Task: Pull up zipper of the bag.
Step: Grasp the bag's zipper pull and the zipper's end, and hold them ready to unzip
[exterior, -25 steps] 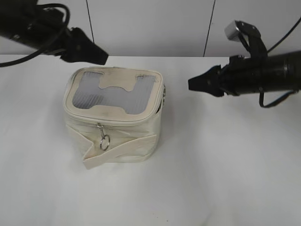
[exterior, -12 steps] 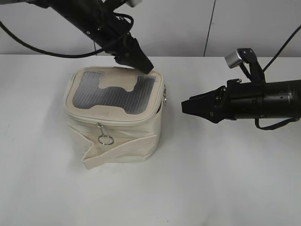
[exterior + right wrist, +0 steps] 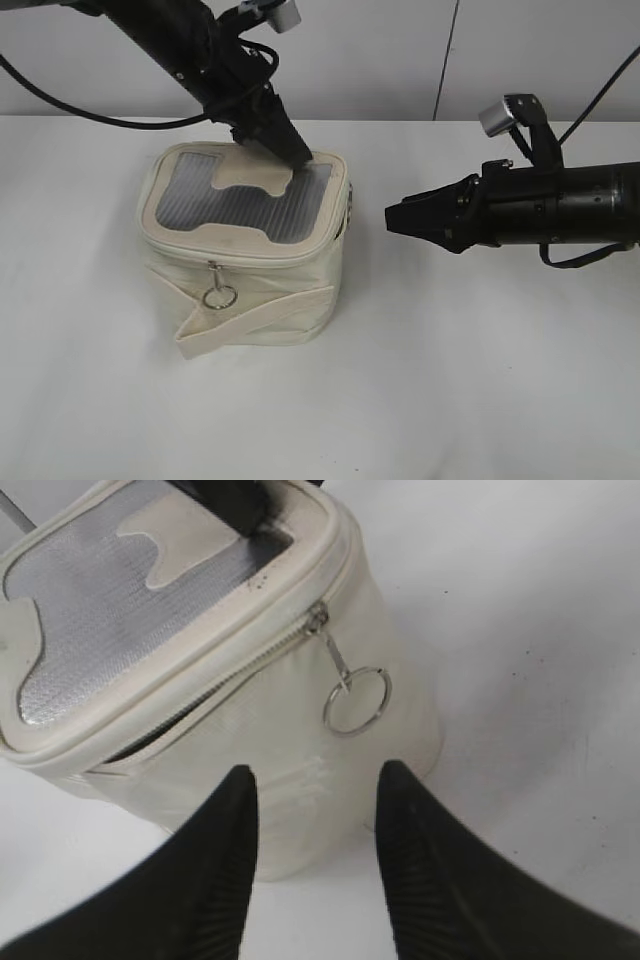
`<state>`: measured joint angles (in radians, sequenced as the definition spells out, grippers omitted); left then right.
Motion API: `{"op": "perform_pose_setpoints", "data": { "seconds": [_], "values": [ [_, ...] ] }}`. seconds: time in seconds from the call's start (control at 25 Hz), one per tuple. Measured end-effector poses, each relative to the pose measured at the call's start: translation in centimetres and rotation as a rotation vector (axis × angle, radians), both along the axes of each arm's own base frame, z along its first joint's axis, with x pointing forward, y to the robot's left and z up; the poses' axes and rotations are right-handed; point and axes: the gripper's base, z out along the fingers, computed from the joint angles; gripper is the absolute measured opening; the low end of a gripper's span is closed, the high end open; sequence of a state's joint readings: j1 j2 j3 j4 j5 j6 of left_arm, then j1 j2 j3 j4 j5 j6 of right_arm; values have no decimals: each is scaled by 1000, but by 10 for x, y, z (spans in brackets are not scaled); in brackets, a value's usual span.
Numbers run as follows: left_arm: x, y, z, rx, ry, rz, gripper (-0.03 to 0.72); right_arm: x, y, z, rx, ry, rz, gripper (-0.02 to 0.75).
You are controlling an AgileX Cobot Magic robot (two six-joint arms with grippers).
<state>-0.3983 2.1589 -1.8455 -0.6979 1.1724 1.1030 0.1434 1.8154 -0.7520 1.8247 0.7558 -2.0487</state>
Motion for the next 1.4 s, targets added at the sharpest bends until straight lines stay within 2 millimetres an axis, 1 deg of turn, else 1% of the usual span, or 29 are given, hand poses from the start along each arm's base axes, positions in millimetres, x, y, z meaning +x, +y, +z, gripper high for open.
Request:
{"op": "perform_pose_setpoints", "data": {
  "seconds": [0.12, 0.16, 0.2, 0.32, 0.4, 0.68, 0.84, 0.92, 1.04, 1.16, 1.28, 1.4],
  "values": [
    [1, -1, -1, 12, -24, 6, 76, 0, 0, -3, -1, 8, 0, 323],
    [1, -1, -1, 15, -25, 5, 43, 1, 0, -5, -3, 14, 1, 323],
    [1, -1, -1, 16, -25, 6, 34, 1, 0, -8, -4, 25, 1, 323],
    [1, -1, -1, 17, -25, 7, 34, 3, 4, -18, -12, 44, 15, 324],
    [1, -1, -1, 17, -24, 8, 34, 6, 9, -20, -21, 32, 38, 324],
    [2, -1, -1, 16, -21, 14, 34, 25, 27, -9, -95, -51, 49, 324],
    [2, -1, -1, 15, -23, 16, 34, 27, 38, -4, -109, -77, 67, 325],
    [2, -1, -1, 15, -23, 16, 34, 26, 41, -5, -130, -78, 68, 325],
    [2, -1, -1, 14, -25, 17, 34, 25, 44, -9, -150, -72, 73, 325],
    [2, -1, -1, 14, -25, 17, 34, 25, 47, -18, -159, -52, 80, 325],
    [2, -1, -1, 15, -27, 19, 34, 31, 49, -23, -157, -41, 78, 325],
    [2, -1, -1, 14, -28, 20, 34, 39, 51, -23, -155, -49, 69, 325]
  ]
}}
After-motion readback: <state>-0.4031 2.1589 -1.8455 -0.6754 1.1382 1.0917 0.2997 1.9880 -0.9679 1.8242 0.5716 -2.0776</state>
